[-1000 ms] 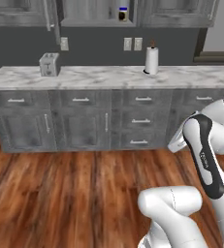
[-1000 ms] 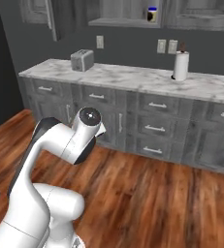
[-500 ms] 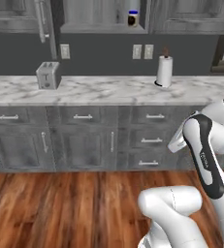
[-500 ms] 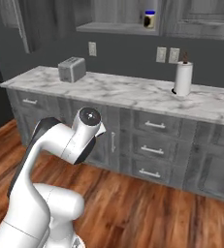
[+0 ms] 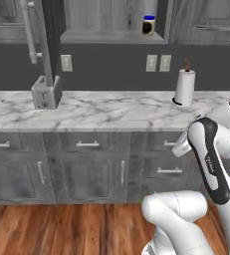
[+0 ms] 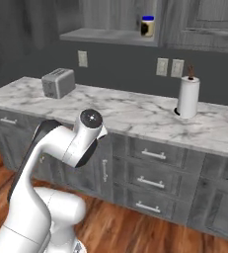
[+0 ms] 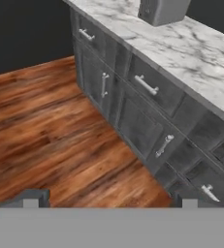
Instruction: Collect the turmeric, mayonnaise, and shaker from the cabinet and place them next to the stove.
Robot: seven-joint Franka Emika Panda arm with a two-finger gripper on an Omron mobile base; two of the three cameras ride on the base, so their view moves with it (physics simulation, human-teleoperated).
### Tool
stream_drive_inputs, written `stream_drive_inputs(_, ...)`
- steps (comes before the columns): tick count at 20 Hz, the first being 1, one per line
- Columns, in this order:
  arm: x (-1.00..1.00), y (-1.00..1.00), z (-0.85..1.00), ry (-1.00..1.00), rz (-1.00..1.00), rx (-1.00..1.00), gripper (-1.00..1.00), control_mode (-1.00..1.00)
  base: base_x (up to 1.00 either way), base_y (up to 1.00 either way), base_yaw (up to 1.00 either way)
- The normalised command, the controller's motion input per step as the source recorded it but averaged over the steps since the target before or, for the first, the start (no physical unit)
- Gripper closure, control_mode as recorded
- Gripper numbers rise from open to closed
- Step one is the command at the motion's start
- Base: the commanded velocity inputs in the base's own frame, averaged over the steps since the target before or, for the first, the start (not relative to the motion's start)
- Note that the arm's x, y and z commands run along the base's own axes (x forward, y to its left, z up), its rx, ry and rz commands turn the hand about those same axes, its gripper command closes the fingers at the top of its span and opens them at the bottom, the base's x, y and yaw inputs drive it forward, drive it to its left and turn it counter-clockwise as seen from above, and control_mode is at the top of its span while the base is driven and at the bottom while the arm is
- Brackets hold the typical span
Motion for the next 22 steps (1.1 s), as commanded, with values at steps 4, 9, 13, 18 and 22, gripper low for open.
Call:
stream_drive_inputs(4, 0.00, 0.00, 0.00, 0.00, 0.00, 0.00, -1.00, 1.00, 1.00, 0.19, -0.01)
stream_drive_inputs(9, 0.00, 0.00, 0.00, 0.00, 0.00, 0.00, -1.00, 1.00, 0.99, 0.22, -0.07)
stream_drive_inputs(13, 0.00, 0.00, 0.00, 0.00, 0.00, 0.00, -1.00, 1.00, 0.92, 0.17, -0.16)
stream_drive_inputs(18, 0.00, 0.00, 0.00, 0.00, 0.00, 0.00, -1.00, 1.00, 0.89, 0.15, -0.20)
stream_drive_inputs(22, 0.00, 0.00, 0.00, 0.00, 0.00, 0.00, -1.00, 1.00, 0.86, 0.14, -0.18)
